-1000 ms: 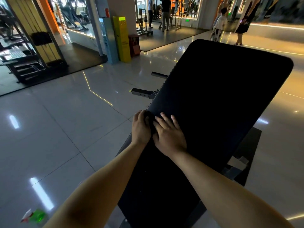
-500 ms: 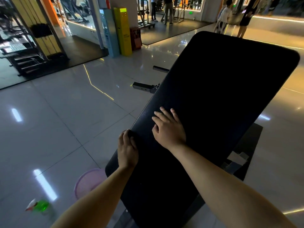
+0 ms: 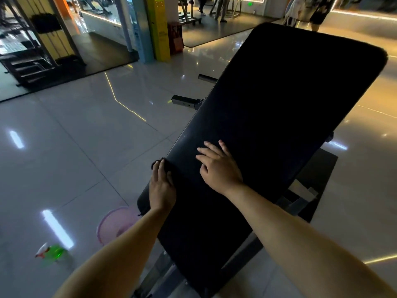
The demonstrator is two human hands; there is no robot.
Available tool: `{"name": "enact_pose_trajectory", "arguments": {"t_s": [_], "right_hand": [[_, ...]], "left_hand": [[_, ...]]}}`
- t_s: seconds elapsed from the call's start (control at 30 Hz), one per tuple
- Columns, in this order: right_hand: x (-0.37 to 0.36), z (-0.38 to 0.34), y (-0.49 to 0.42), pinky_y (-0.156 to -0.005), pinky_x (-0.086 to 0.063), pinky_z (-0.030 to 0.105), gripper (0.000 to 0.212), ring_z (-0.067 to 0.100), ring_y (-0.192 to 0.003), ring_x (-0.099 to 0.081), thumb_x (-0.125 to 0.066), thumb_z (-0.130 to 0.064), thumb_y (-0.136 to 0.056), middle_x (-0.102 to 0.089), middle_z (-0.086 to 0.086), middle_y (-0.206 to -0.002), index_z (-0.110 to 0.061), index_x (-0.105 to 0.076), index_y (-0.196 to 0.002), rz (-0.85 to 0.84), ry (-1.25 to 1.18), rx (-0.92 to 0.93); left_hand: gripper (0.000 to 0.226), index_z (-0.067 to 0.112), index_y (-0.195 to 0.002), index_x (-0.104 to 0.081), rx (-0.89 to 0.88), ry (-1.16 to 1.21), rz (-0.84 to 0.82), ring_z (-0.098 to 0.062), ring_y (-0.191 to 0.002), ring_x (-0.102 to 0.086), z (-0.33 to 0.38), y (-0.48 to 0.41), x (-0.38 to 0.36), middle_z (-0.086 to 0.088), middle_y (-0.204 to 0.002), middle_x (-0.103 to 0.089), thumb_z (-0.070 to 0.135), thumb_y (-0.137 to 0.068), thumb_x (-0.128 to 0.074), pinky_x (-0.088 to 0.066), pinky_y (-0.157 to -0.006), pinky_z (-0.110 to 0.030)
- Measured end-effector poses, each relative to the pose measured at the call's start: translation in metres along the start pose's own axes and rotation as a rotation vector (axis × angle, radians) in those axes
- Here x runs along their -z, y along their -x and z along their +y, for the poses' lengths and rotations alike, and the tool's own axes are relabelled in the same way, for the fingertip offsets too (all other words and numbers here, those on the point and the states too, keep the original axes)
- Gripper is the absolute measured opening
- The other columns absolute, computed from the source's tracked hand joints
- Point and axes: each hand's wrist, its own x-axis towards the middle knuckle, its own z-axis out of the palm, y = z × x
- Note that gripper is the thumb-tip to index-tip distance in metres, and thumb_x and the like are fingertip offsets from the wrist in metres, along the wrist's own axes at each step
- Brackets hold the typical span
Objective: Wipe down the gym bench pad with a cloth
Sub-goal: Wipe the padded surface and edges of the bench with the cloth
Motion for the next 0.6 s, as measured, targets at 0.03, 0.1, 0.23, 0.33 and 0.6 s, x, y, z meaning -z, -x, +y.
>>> {"name": "enact_pose_trajectory", "arguments": {"t_s": [0.03, 0.1, 0.23, 0.33, 0.6], "right_hand": [[-0.001, -0.001, 0.005, -0.120, -0.017, 0.049, 0.036, 0.019, -0.141, -0.037, -0.054, -0.017, -0.089, -0.057, 0.001, -0.140, -0.016, -0.068, -0.121, -0.004, 0.002, -0.004], [0.000, -0.005, 0.013, -0.120, -0.017, 0.047, 0.036, 0.021, -0.141, -0.037, -0.055, -0.014, -0.088, -0.057, 0.003, -0.140, -0.014, -0.068, -0.121, -0.004, 0.001, -0.017], [0.005, -0.011, 0.028, -0.118, -0.023, 0.048, 0.038, 0.026, -0.139, -0.040, -0.057, -0.010, -0.083, -0.059, 0.006, -0.137, -0.011, -0.069, -0.119, 0.017, -0.012, -0.055], [0.017, -0.008, 0.043, -0.118, -0.021, 0.052, 0.044, 0.028, -0.141, -0.036, -0.057, -0.012, -0.081, -0.054, 0.007, -0.142, -0.011, -0.065, -0.124, 0.044, 0.044, -0.112], [0.027, -0.001, 0.074, -0.118, -0.018, 0.052, 0.048, 0.028, -0.145, -0.029, -0.050, -0.023, -0.086, -0.046, 0.007, -0.149, -0.015, -0.059, -0.133, 0.032, 0.134, -0.161]], "left_hand": [[0.053, 0.024, -0.160, -0.021, 0.042, 0.027, 0.007, -0.025, -0.155, -0.017, -0.008, 0.011, 0.001, -0.001, -0.170, -0.014, 0.031, -0.109, -0.031, -0.017, -0.126, -0.045], [0.054, 0.022, -0.161, -0.018, 0.107, 0.076, 0.015, -0.023, -0.157, -0.009, -0.010, 0.029, -0.002, -0.002, -0.171, -0.008, 0.029, -0.109, -0.032, -0.012, -0.128, -0.045], [0.054, 0.017, -0.161, -0.022, 0.132, 0.192, 0.028, -0.020, -0.157, -0.006, 0.019, 0.043, -0.010, -0.001, -0.170, -0.010, 0.024, -0.109, -0.034, -0.010, -0.128, -0.045], [0.054, 0.014, -0.159, -0.026, 0.008, 0.193, 0.006, -0.021, -0.157, -0.009, 0.053, 0.037, -0.018, -0.002, -0.170, -0.015, 0.017, -0.107, -0.038, -0.013, -0.128, -0.044], [0.051, 0.024, -0.159, -0.028, -0.255, 0.030, -0.050, -0.017, -0.157, -0.007, 0.088, 0.038, -0.034, 0.003, -0.168, -0.022, 0.029, -0.109, -0.036, -0.010, -0.128, -0.036]]}}
